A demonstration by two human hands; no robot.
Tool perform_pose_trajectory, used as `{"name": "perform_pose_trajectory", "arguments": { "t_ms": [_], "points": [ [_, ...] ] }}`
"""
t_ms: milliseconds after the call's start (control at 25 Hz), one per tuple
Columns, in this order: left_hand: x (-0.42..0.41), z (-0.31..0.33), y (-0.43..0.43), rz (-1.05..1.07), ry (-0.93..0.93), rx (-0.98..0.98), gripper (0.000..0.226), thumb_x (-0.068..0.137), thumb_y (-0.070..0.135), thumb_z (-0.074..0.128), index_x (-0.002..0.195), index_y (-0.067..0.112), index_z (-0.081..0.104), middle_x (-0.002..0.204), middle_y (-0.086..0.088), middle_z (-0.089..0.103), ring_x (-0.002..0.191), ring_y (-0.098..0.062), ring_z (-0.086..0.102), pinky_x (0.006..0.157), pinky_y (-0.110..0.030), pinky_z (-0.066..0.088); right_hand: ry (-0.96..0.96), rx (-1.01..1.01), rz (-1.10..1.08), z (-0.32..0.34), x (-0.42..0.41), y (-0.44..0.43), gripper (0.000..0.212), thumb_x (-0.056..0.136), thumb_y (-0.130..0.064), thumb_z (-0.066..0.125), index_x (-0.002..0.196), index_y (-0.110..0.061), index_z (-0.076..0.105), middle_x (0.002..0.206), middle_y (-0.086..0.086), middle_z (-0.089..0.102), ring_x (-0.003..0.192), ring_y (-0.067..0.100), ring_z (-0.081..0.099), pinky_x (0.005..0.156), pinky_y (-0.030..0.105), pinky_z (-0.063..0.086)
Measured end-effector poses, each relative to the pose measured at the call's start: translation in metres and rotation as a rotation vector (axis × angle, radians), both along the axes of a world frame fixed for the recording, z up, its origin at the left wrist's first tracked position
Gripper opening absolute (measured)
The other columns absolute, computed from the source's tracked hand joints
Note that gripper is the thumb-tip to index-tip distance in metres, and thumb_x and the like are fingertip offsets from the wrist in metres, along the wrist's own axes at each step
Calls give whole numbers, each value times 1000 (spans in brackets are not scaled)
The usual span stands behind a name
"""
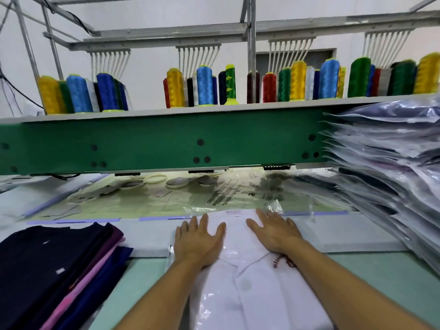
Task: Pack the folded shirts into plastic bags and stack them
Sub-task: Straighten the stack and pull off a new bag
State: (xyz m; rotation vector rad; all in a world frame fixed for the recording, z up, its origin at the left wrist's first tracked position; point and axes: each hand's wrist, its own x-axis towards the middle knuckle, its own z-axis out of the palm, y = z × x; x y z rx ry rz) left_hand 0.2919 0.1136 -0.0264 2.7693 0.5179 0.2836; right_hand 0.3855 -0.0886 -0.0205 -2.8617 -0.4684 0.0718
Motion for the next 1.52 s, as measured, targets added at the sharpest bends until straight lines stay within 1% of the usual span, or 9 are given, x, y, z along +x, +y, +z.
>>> {"name": "perform_pose_trajectory", "arguments": {
  "t_ms": [200, 360, 560, 800, 880, 1040, 1160, 1280, 1520],
  "points": [
    [-35, 20, 5, 111, 140, 195, 76, 99, 66, 11, 161, 26, -9, 170, -9, -7, 155, -36, -6, 120, -64, -7, -254, -140, -184, 15, -31, -21, 58, 102, -44, 21, 155, -21, 25, 162, 2, 26, 150, 30, 16, 121, 55, 8],
    [-77, 36, -21, 11, -9, 195, 70, 103, 58, 25, 161, 34, -6, 170, -8, -5, 155, -38, -3, 120, -63, -6, -367, -19, -65, 29, -85, -18, 61, 98, -22, 37, 157, -17, 22, 167, 1, 15, 154, 27, 9, 123, 49, 11],
    [-140, 11, -71, -78, -44, 89, 60, 104, 55, 22, 160, 40, 8, 170, -1, 6, 155, -37, 5, 120, -63, -5, -336, 125, 153, 15, -170, 4, 62, 99, -32, 38, 159, -24, 22, 167, 2, 15, 152, 25, 18, 122, 44, 20],
    [-199, -17, -57, -39, 16, 59, 74, 97, 72, 21, 161, 37, 8, 170, -5, 1, 155, -35, 1, 125, -51, 1, -222, 37, 232, -28, -213, -32, 60, 99, -66, 16, 156, -50, 4, 169, -7, -2, 155, 19, -4, 124, 41, 0],
    [-206, -16, -50, 27, 6, 67, 82, 92, 78, 23, 160, 32, 13, 168, -13, 14, 152, -36, 15, 123, -46, 13, -193, 4, 178, -29, -209, -53, 62, 97, -70, 13, 155, -52, -1, 168, -8, -5, 155, 19, -7, 124, 42, 0],
    [-218, -11, -48, 165, -109, 236, 86, 86, 84, 31, 144, 21, 37, 135, -11, 54, 122, -29, 49, 100, -39, 39, -113, -33, 43, -26, -207, -78, 63, 100, -64, 11, 157, -44, -4, 169, -2, -7, 155, 27, -3, 123, 47, 6],
    [-227, -8, -41, 185, -126, 145, 76, 85, 82, 39, 131, 22, 41, 123, -6, 57, 112, -27, 58, 80, -39, 45, -145, -31, -69, -23, -214, -80, 64, 103, -58, 15, 160, -32, 3, 168, 7, 5, 154, 33, 5, 123, 47, 10],
    [-231, -4, -33, 233, -84, 262, 72, 87, 83, 31, 123, 22, 46, 113, -3, 63, 99, -25, 65, 67, -34, 39, -310, -54, -103, -16, -221, -75, 62, 104, -51, 24, 159, -23, 18, 165, 9, 20, 150, 34, 18, 120, 46, 19],
    [-237, 5, -32, 287, -25, 361, 79, 86, 86, 23, 107, 18, 57, 87, 1, 58, 75, -21, 58, 56, -30, 35, -406, 146, 205, -11, -242, -46, 60, 101, -60, 33, 154, -33, 30, 162, 0, 28, 149, 22, 23, 120, 40, 20]
  ]
}}
